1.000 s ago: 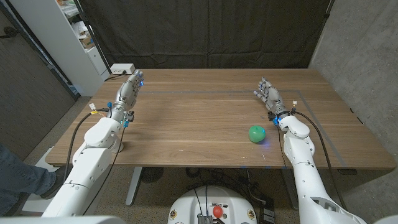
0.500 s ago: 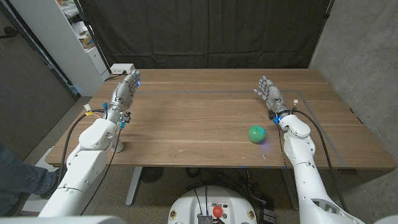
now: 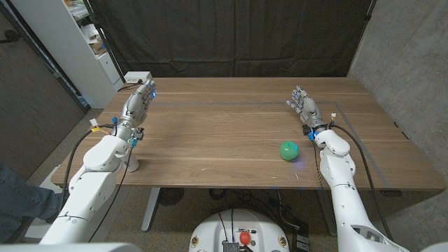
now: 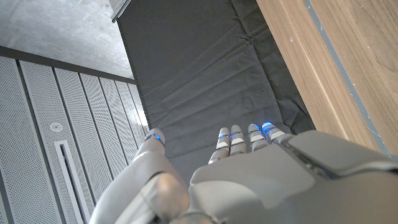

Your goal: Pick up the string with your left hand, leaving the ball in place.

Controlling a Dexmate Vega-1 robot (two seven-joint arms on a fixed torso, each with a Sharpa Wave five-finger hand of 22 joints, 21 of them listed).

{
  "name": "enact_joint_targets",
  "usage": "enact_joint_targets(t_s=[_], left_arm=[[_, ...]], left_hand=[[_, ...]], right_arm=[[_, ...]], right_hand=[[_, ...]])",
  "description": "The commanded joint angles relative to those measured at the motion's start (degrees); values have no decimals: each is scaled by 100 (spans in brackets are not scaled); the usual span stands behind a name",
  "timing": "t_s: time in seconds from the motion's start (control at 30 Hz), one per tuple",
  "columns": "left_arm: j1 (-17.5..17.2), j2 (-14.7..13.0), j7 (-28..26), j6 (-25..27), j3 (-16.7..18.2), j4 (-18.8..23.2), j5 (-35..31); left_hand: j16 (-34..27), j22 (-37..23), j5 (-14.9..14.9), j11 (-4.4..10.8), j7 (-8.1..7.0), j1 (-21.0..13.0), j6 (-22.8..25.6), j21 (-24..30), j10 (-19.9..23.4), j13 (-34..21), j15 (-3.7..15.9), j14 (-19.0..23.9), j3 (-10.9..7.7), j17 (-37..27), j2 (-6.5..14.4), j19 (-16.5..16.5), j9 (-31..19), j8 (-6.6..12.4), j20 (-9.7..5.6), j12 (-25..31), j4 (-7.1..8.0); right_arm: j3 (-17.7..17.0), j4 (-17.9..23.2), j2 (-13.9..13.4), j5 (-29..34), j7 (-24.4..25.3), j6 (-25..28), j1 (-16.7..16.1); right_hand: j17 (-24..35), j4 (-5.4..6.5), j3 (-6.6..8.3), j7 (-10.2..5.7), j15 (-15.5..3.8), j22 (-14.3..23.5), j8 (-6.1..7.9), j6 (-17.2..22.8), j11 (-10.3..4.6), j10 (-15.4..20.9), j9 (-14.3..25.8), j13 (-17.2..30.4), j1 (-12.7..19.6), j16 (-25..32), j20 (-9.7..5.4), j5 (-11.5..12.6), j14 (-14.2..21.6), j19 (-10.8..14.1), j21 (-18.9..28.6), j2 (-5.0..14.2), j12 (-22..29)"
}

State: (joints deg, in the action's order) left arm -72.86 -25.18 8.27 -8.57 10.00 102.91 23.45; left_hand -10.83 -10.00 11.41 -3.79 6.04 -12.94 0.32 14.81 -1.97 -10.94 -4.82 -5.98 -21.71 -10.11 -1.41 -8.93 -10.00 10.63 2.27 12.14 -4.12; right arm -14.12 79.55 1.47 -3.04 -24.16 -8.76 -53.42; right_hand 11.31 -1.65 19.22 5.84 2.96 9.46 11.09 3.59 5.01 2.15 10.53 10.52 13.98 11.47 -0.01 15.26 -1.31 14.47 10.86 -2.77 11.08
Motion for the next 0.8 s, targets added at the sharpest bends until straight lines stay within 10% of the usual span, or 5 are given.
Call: enact_joint_targets(t_s=[0.03, 0.8], left_arm=[[-193, -24, 71, -11, 161, 111, 24], [-639, -24, 127, -81, 555, 364, -26]], left_hand=[[-29, -15, -29, -16, 4, -23, 35, -42, 44, -15, -19, 35, -14, -22, 67, 5, -25, 44, -3, 43, -25], [-29, -17, -39, -25, 0, -43, 67, -85, 84, -15, -19, 77, -14, -22, 82, 24, -25, 43, 12, 47, -58]], right_arm=[[-5, 2, -4, 10, 44, -14, -44], [49, -69, 54, 60, 118, -46, -3]], right_hand=[[18, -31, -2, -11, -1, 22, 23, -9, 15, 23, 28, 20, -2, 22, -29, 23, -16, -12, 4, 47, 14], [22, -38, -17, -15, 1, 22, 17, -11, 12, 21, 29, 21, -11, 17, -34, 27, -20, -25, -2, 57, 10]])
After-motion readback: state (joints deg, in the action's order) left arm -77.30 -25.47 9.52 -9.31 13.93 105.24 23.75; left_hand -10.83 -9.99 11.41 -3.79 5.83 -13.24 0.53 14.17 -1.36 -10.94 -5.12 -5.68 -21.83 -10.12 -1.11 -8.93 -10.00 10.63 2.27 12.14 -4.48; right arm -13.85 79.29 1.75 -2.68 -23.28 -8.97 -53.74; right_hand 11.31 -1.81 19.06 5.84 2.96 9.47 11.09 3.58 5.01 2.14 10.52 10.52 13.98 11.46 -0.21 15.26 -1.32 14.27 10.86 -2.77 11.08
